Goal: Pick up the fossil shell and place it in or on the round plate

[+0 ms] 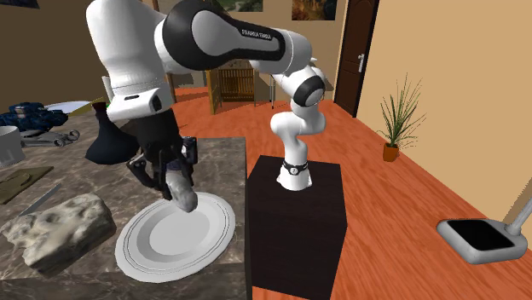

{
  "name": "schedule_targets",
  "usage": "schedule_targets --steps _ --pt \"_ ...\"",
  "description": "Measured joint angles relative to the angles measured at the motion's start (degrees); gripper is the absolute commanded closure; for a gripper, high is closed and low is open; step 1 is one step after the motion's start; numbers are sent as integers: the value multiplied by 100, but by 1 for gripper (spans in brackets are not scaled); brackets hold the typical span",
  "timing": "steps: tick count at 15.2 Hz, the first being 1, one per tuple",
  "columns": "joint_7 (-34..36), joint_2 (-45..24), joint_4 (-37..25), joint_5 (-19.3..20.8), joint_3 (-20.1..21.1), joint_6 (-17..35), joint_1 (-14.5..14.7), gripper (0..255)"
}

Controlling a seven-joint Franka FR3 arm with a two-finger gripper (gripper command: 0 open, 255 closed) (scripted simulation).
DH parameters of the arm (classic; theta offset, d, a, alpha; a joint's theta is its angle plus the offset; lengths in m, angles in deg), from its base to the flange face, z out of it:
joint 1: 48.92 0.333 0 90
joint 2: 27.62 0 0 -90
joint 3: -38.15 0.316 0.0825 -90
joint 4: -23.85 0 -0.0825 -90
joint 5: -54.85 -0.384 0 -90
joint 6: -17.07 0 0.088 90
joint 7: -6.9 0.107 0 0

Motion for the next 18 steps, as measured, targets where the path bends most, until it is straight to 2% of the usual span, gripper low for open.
schedule_targets --steps 1,3,14,18 --pt "92 -240 -430 -166 149 -147 -286 255" --pt "114 -412 -614 -279 247 -157 -445 255" --pt "-171 -404 392 -264 177 643 -10 255" --pt "-210 -390 540 -257 172 732 70 255"
